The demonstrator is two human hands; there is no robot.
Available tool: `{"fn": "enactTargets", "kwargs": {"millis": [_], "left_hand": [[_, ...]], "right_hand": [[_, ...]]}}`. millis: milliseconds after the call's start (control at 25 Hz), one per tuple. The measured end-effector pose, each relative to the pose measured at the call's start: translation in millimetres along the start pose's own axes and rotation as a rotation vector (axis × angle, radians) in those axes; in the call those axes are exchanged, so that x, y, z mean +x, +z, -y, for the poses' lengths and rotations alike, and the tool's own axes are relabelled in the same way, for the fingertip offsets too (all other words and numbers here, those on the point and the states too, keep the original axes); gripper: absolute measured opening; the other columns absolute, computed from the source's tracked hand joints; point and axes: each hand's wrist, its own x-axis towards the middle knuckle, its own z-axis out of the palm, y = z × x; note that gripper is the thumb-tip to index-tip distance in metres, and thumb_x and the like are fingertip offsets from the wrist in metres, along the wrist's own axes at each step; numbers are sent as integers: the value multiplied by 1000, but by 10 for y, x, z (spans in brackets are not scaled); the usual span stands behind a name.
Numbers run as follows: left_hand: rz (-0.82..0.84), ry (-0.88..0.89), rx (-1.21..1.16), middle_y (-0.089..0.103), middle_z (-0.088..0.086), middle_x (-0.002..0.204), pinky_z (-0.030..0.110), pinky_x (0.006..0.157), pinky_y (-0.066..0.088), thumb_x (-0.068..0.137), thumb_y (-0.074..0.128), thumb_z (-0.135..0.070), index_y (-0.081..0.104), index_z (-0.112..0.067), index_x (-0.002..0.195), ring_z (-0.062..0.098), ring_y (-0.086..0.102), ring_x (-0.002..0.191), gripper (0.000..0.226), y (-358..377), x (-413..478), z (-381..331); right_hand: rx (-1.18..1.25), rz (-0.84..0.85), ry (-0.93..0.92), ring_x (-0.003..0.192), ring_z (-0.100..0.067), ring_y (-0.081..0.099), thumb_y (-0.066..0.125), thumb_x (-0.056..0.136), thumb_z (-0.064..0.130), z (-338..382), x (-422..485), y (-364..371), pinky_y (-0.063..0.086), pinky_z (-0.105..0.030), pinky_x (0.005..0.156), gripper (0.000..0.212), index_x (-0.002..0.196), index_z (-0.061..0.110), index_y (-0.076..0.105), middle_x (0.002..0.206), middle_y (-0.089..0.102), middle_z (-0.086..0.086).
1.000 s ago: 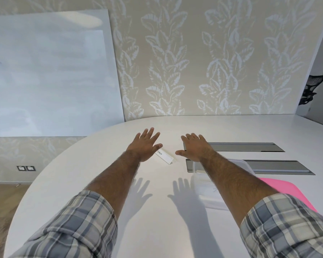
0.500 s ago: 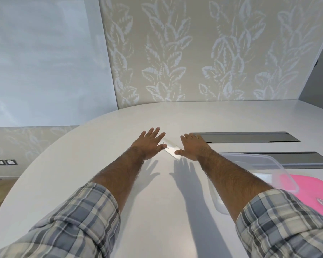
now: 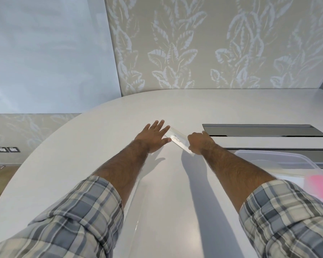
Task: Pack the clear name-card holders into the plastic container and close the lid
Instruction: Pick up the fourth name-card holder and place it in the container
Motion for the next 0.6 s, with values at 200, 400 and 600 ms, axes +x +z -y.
{"fn": "enactTargets", "kwargs": {"millis": [200, 400, 600], "left_hand": [[12, 3, 8, -10, 2, 168, 44, 125, 2, 102, 21, -60, 2, -27, 160, 21, -7, 155, 70, 80, 15, 125], [17, 8, 8, -9, 3, 168, 45, 125, 3, 102, 28, -59, 4, -25, 160, 21, -6, 155, 73, 117, 24, 171], [48, 25, 10, -6, 4, 168, 44, 125, 4, 100, 44, -51, 5, -23, 160, 21, -4, 155, 77, 132, 42, 113]], "right_hand": [[13, -33, 10, 111, -27, 61, 43, 88, 5, 80, 121, 52, 35, -39, 104, 33, 118, 11, 56, 119, 63, -8], [21, -67, -57, 109, -29, 62, 41, 86, 2, 43, 130, 72, 39, -38, 100, 46, 129, 15, 52, 119, 63, -8], [112, -61, -100, 112, -30, 62, 43, 87, 1, -37, 80, 86, 46, -35, 91, 59, 140, 27, 48, 128, 60, -7]]}}
